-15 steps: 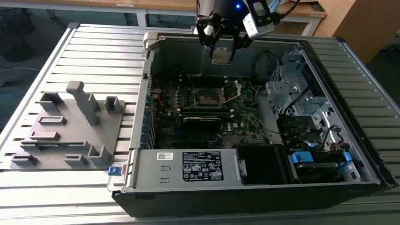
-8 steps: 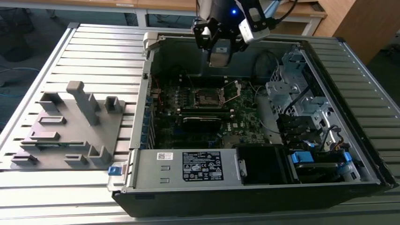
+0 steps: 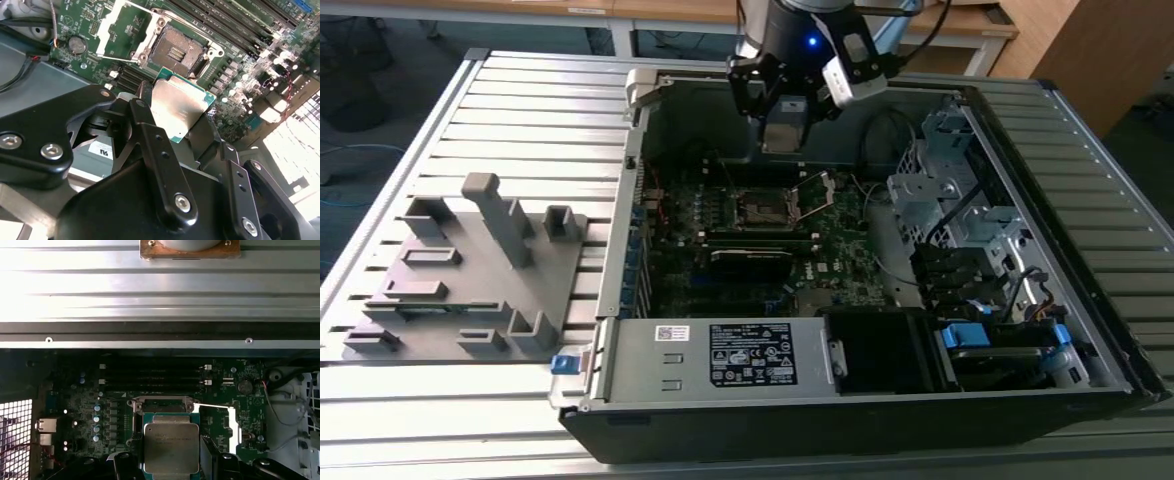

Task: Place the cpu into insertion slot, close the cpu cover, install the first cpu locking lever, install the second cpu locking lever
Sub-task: 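Place the cpu into insertion slot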

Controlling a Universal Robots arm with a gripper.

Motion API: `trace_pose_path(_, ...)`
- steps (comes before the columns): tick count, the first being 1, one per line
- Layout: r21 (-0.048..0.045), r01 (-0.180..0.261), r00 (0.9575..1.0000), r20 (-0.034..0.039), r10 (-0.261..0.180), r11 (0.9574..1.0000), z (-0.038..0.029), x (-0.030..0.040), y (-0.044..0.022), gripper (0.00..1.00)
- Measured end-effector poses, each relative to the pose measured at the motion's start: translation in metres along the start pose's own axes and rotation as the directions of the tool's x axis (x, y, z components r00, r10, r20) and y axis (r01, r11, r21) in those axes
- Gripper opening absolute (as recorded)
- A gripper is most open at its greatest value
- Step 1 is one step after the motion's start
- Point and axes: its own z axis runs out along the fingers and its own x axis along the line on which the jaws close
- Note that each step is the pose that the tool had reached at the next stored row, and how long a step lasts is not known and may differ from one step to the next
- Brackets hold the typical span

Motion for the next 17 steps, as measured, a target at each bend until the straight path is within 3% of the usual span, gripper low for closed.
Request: trace_pose_path(17, 0.0000, 0.005, 1.0000, -0.0005, -0.005, 1.0000, 0.0121, 0.0007, -0.0021, 0.54)
